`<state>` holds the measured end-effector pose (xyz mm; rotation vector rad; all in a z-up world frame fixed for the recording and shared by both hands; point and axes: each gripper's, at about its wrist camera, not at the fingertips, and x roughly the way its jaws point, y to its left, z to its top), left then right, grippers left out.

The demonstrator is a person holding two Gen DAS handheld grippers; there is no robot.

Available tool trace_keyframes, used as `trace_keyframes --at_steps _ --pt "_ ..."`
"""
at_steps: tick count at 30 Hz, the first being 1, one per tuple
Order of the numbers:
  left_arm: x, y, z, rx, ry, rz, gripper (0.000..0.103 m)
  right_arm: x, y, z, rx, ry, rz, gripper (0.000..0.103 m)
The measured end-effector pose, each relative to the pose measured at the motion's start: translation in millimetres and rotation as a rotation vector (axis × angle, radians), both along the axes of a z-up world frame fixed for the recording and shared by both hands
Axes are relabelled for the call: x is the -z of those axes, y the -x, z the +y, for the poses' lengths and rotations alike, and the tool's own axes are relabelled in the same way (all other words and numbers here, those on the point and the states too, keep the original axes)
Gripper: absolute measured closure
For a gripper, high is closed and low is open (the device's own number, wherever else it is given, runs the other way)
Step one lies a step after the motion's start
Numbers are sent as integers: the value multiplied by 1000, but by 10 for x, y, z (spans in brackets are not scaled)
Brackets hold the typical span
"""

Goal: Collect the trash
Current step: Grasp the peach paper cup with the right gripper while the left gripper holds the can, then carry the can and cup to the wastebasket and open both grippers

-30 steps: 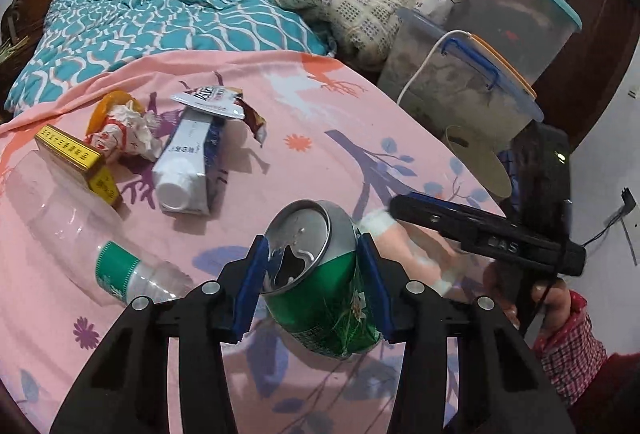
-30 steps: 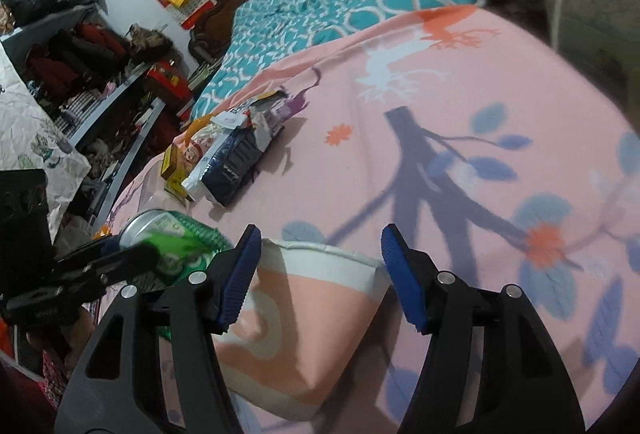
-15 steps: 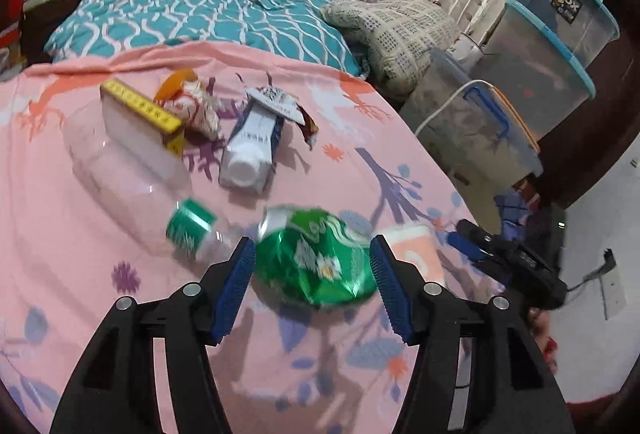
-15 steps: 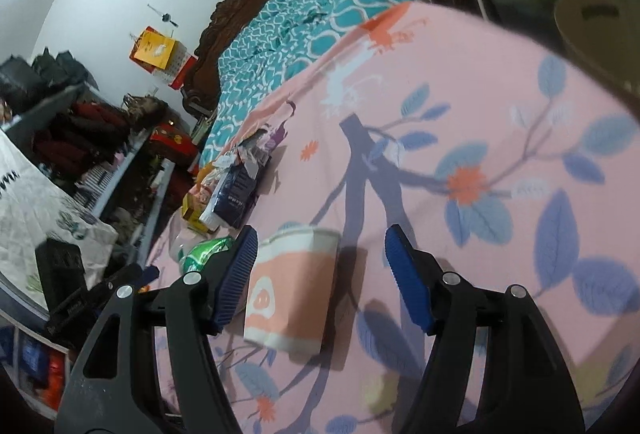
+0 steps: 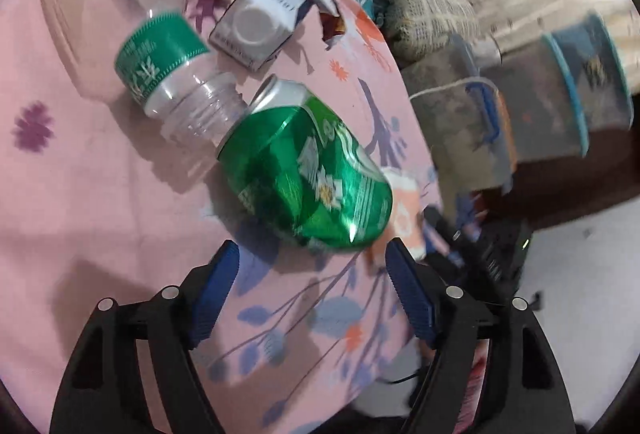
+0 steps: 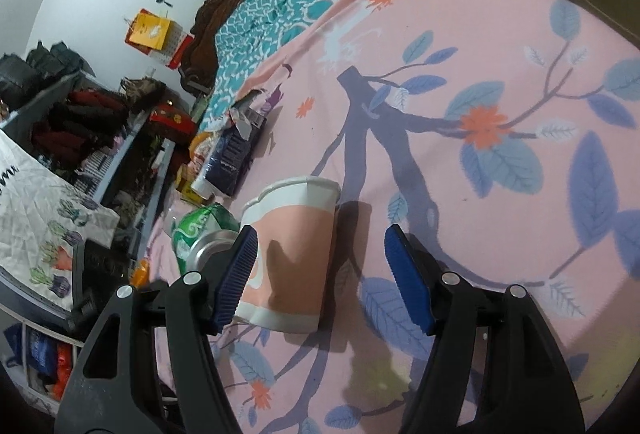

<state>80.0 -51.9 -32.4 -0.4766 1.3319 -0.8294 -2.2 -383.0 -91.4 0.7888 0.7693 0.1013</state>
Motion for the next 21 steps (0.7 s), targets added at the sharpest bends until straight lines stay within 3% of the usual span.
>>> trace_keyframes --at_steps 2,5,6,8,9,12,14,21 --pt "50 -71 -24 -14 50 47 31 -3 -30 18 -6 0 1 35" --pt "63 -125 -102 -36 47 57 38 7 -85 66 -27 -1 1 35" --pt "62 -128 -138 -34 41 51 46 12 -109 111 -48 -2 2 37" --pt "60 -130 -245 4 77 64 72 61 -158 189 -100 -23 22 57" --pt "45 -119 -304 19 86 62 73 73 -158 221 -103 -24 19 59" --pt "-132 -15 -428 36 13 -59 80 35 -117 188 -101 -32 -3 71" --pt "-179 7 -494 63 20 -66 89 9 -63 111 -80 -34 -12 72" --pt "-306 64 -909 158 11 -92 91 -107 242 -395 53 -76 -89 72"
